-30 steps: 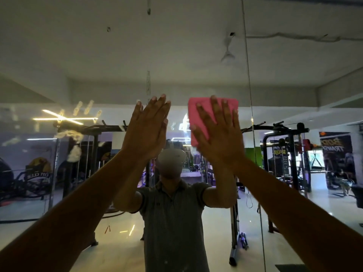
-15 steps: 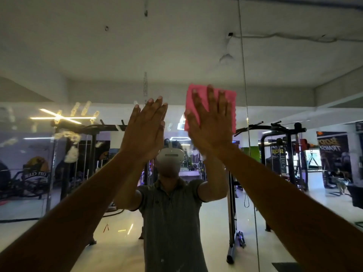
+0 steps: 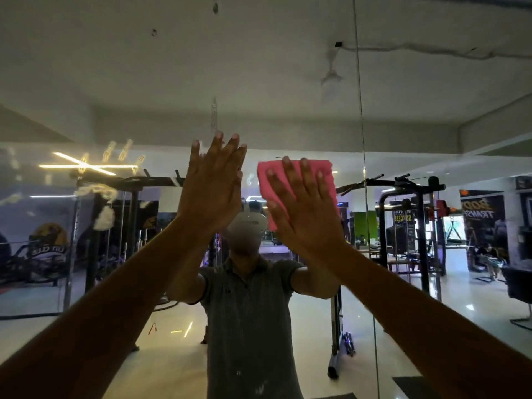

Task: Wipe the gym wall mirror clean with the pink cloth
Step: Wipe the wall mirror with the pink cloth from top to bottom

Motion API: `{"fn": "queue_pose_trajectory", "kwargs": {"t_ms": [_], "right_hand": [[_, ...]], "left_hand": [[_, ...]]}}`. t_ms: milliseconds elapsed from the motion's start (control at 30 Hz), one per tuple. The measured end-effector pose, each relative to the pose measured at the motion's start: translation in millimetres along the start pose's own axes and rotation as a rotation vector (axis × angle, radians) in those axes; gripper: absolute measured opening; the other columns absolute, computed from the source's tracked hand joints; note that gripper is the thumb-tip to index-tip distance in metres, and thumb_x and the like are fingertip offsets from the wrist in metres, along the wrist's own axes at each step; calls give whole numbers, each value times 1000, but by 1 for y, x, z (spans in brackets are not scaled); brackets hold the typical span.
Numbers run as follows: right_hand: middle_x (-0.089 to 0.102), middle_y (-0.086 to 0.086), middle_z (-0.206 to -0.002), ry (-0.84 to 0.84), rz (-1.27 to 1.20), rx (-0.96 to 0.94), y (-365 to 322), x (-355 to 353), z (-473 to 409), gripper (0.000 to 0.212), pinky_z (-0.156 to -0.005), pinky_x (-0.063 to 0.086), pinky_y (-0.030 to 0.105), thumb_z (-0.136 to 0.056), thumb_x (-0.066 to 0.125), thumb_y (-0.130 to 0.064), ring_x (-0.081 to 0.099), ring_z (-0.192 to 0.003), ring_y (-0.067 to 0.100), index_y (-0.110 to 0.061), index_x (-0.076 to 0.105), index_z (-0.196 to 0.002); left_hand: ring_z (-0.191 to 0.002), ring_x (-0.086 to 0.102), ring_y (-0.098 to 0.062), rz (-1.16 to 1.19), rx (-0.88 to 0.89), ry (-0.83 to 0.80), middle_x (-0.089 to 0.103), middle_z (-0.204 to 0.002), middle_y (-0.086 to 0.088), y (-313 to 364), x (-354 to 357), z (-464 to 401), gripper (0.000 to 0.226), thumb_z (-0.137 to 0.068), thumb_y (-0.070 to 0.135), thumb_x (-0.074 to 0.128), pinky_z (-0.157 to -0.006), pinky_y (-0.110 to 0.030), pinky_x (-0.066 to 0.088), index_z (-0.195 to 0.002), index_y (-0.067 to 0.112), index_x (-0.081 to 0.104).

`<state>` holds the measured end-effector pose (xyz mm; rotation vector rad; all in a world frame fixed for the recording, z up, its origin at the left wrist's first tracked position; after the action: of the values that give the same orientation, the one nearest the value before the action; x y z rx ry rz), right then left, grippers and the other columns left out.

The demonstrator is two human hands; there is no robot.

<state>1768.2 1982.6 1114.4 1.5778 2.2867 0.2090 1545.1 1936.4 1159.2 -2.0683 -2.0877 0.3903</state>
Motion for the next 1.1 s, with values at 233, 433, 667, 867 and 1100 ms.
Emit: {"fn": "queue_pose_trajectory", "kwargs": {"t_ms": [233, 433, 667, 867, 1100], "right_hand": [[-5, 12, -184, 85, -36, 298, -4, -8, -56, 67, -136, -3, 63, -116, 17, -58, -6, -169, 41, -31, 5, -177], [-3, 14, -184, 22, 3, 108, 10, 8, 23, 70, -134, 7, 66, -116, 22, -56, -5, -170, 39, -25, 9, -177], [-4, 13, -184, 60, -38, 185, -20, 4, -10, 69, -137, -2, 60, -116, 22, -55, -7, -170, 39, -26, 9, -177], [-4, 14, -184, 56, 7, 264, 52, -2, 20, 69, -136, 2, 64, -116, 22, -54, -4, -170, 39, -26, 6, -177], [-6, 12, -184, 8, 8, 75, 41, 7, 70, 68, -135, 7, 64, -117, 24, -52, -6, -170, 37, -24, 7, -177]], "left_hand": [[-169, 2, -26, 40, -25, -55, 12, -182, -4, 0, 5, -5, 61, -116, 41, 20, -132, -46, -21, -173, 19, 23], [-169, 4, -27, 12, -18, -90, 12, -181, -6, 0, -3, -4, 64, -115, 44, 18, -133, -51, -15, -172, 18, 23], [-169, 0, -25, 37, -48, -58, 10, -182, -5, 9, -1, -1, 61, -116, 40, 24, -133, -48, -16, -173, 18, 20], [-169, 6, -26, 32, 53, -99, 16, -181, -5, 28, 2, -1, 62, -115, 44, 24, -134, -49, -12, -172, 19, 26], [-168, 8, -27, 46, 35, -104, 18, -181, -8, 57, 8, 0, 64, -115, 46, 19, -135, -51, -7, -171, 15, 28]]}}
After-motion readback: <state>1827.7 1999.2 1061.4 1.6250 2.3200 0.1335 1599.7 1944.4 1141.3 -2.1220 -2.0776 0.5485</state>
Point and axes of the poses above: each hand's wrist, its own z-axis away from the middle knuckle, its own x-axis out of the palm, y = z × x, the point moved 1 cm from there along -z, towards the middle knuckle
